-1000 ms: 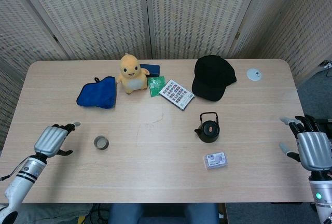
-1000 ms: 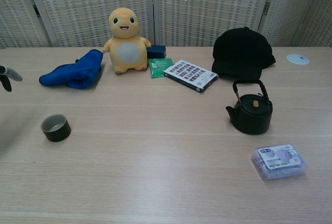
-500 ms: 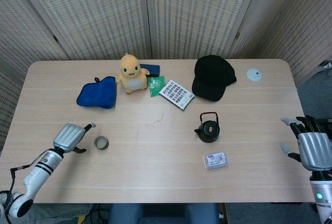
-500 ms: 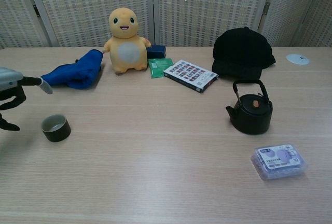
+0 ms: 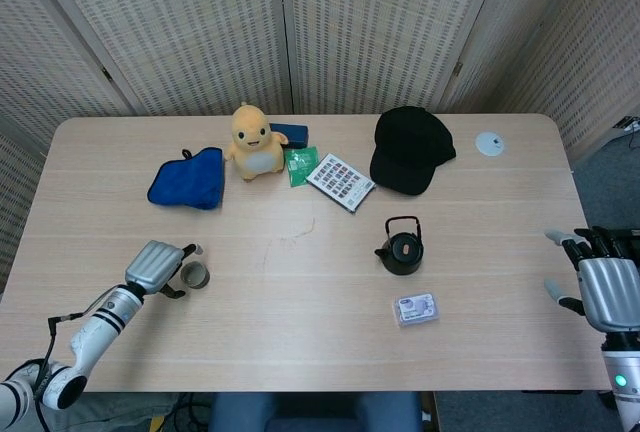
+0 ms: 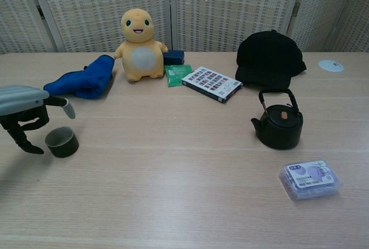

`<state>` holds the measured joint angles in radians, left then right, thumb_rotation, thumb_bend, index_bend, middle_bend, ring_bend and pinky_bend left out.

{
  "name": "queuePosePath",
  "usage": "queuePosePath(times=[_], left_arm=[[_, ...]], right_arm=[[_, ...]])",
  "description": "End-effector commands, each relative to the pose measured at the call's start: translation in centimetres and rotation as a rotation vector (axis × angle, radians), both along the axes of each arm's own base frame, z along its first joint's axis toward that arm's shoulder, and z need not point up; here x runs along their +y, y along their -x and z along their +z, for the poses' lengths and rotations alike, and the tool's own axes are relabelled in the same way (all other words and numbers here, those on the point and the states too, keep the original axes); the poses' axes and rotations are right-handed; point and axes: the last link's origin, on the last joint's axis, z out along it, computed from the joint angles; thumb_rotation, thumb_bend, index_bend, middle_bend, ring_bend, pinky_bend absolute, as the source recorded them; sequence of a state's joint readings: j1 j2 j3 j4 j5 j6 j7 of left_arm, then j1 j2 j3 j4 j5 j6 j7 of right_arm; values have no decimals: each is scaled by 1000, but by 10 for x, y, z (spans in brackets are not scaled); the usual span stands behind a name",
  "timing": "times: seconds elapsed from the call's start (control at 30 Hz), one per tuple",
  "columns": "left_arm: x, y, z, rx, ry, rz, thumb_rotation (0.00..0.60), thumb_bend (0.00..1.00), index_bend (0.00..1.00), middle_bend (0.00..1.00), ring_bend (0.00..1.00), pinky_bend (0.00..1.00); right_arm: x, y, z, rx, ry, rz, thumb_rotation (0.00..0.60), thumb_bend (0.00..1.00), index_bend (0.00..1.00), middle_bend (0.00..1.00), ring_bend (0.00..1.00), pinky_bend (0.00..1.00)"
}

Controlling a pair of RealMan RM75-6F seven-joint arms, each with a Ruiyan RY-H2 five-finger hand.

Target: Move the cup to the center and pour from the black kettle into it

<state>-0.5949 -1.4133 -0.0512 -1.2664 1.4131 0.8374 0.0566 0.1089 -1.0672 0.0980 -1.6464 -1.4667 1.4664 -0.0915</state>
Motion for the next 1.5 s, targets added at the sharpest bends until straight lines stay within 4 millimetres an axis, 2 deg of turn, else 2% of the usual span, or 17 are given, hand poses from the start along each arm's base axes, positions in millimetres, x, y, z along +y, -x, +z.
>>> queuePosePath(times=[0.03, 0.2, 0.37, 0.53, 1.13, 1.5], left_arm=[[1, -1, -3, 2, 5, 0, 600, 97, 281, 841, 948, 968], [3, -1, -8, 9, 11, 3, 600, 128, 291, 841, 948, 968], [6, -1, -10, 12, 17, 12, 600, 214, 299, 841, 949, 968], [6, -2, -13, 14, 23, 15, 600, 239, 312, 841, 949, 968], [7, -3, -17, 30, 21, 4, 600, 263, 386, 841, 949, 968], [9, -26, -17, 0, 35, -49, 600, 270, 411, 841, 949, 968]], right_arm=[[1, 1, 1, 0, 3, -3, 600, 162, 258, 347, 198, 155], [3, 2, 2, -2, 6, -7, 600, 162, 258, 347, 198, 155], [3, 3, 2, -4, 8, -9, 600, 162, 258, 347, 198, 155], [4, 5, 2, -7, 10, -13, 600, 162, 258, 347, 198, 155], [12, 9, 3, -19, 24, -25, 600, 160, 263, 347, 198, 156], [13, 9, 4, -17, 26, -19, 600, 157, 266, 348, 198, 156]])
